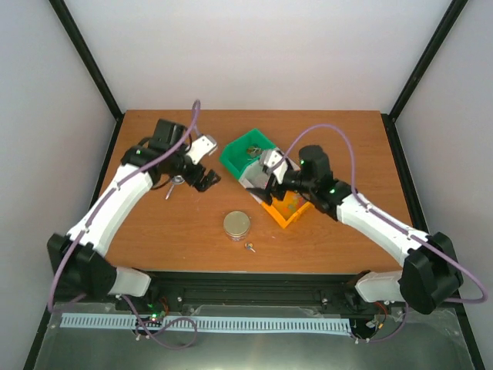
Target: Pack the candies
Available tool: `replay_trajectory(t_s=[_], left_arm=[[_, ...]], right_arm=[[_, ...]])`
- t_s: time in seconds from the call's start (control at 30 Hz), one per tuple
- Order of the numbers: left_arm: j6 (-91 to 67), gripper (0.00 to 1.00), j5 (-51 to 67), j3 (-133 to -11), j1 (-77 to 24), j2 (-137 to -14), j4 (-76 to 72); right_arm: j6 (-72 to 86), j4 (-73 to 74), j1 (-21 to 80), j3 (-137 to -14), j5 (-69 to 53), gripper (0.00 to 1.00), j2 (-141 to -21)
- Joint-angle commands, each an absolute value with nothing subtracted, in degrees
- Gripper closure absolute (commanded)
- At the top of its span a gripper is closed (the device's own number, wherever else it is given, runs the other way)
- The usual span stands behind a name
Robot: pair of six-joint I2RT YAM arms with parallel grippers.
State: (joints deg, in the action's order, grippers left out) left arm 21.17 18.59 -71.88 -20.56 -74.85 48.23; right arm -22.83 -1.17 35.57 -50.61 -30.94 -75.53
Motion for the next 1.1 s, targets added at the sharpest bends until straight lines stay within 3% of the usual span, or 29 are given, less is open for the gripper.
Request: replay_trajectory(t_s=[0.0,0.17,0.37,0.8,1.07], left_arm=[[14.4,0.0,22.0,-86.4,-16.8,-85.2,58.9],[11.1,0.0,29.8,-100.4,-8.0,-97.1,67.8],[8.3,0.0,30.4,-103.3,0.3,-99.1,66.6],[8.4,0.0,20.3,-90.6,8.0,-90.8,60.6],[7.7,0.0,18.8,-79.5,8.1,-84.9,58.4]], right_arm=[[-21.7,7.3,29.9,-56.5,-28.7,0.0,-73.3],[-20.0,9.8,22.1,-59.8,-26.1,0.0,-70.9],[-16.6,13.4,11.1,-61.2,-25.0,0.0,-69.0],[-10.8,24.3,-10.2,-57.2,-29.5,0.0,-68.9],[-11.3,27.6,-15.8,-51.2,-30.5,0.0,-67.7]])
